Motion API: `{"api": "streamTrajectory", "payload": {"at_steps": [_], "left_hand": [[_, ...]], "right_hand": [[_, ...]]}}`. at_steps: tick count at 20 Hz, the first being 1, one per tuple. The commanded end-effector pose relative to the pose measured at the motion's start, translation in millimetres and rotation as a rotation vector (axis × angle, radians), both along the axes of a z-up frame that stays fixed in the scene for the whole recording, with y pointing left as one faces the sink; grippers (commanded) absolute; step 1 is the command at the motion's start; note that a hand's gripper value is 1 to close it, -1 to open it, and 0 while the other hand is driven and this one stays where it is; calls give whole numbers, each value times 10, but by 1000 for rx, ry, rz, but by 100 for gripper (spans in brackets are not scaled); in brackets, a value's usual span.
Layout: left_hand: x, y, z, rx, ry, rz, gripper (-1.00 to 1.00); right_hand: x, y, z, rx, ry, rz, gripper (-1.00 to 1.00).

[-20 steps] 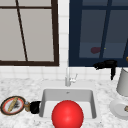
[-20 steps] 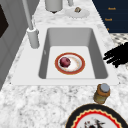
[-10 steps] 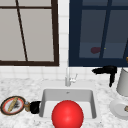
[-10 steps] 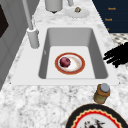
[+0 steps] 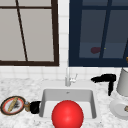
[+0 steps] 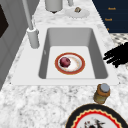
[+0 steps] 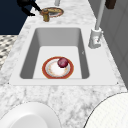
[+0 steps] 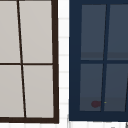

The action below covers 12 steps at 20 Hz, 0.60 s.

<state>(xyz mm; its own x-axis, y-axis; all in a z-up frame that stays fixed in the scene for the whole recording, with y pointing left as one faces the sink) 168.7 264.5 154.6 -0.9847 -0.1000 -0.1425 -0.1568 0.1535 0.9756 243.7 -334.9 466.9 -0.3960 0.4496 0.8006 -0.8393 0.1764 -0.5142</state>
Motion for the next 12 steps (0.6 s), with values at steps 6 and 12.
{"api": "streamTrajectory", "payload": {"at_steps": [6,12], "left_hand": [[0,0,0,0,0,0,0],[0,0,0,0,0,0,0]], "right_hand": [[-82,158,-50,-257,-7,-6,-100],[-104,266,-62,-425,-13,-26,-100]]}}
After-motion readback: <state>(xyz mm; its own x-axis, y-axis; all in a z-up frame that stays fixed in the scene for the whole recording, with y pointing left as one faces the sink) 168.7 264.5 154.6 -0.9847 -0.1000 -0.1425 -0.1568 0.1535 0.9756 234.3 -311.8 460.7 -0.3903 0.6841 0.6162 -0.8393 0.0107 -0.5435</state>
